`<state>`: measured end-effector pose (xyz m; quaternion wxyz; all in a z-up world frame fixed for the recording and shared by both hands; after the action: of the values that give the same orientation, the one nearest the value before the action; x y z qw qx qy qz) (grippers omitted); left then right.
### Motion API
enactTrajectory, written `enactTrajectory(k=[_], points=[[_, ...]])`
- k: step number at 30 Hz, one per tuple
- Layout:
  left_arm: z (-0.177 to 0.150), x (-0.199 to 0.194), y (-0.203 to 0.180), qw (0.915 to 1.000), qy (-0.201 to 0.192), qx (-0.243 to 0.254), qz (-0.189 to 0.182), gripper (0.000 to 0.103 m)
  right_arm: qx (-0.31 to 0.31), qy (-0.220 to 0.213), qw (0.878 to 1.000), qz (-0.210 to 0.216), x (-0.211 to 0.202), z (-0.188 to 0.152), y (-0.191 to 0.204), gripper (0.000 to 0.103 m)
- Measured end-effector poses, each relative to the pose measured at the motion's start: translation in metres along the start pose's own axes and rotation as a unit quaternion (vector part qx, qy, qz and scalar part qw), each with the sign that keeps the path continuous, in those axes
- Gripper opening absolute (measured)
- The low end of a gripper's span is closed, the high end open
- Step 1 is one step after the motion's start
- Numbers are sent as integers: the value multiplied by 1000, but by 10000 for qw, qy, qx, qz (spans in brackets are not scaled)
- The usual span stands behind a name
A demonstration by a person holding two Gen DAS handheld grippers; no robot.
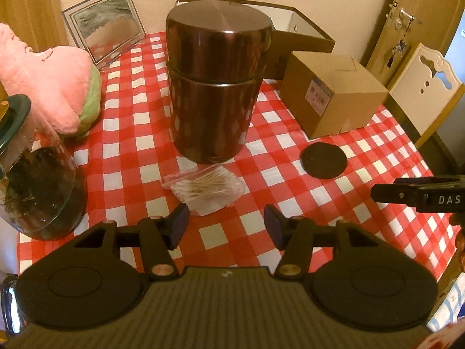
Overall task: Organize soft objects
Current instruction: 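Lower the left tool onto the cotton swab bag while the right tool approaches the black sponge pad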
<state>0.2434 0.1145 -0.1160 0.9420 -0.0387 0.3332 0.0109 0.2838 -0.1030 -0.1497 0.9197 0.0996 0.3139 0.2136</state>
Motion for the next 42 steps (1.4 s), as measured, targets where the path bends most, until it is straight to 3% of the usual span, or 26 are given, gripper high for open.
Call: enactTrajectory(k=[8, 16, 27, 30, 38, 42], points=[[1, 17, 2, 9998, 73, 164, -48, 55, 41, 111, 9999, -71, 11, -3, -2, 73], [-2, 40, 0, 9952, 1, 974, -136, 57, 154, 235, 9994, -211, 22, -5, -10, 73], [-14, 82, 1, 9738, 114, 2198, -575, 60, 317, 342, 9980, -436, 30, -8, -24, 73], [-15, 93, 6, 9712, 172, 2253, -761, 66, 359, 386, 9974, -498, 32, -10, -28, 73], [-13, 118, 17, 9707, 462, 2035, -1192, 66, 403, 494, 9964, -560, 38, -12, -31, 73], [-15, 123, 19, 9757, 530, 1704, -1271, 58, 418, 518, 9961, -582, 40, -12, -32, 73]])
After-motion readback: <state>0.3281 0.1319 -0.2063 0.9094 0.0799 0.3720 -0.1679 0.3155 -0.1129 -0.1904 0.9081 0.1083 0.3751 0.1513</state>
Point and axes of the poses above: each gripper's, at about its wrist camera, not at the fingertips, and x roughly the way its jaws point, y to its left, z to its top, the point moved 2 cm from there along x, roughly the way its jaws point, and after that the axes turned 14 degrees about -y, right-handed, at the moved point
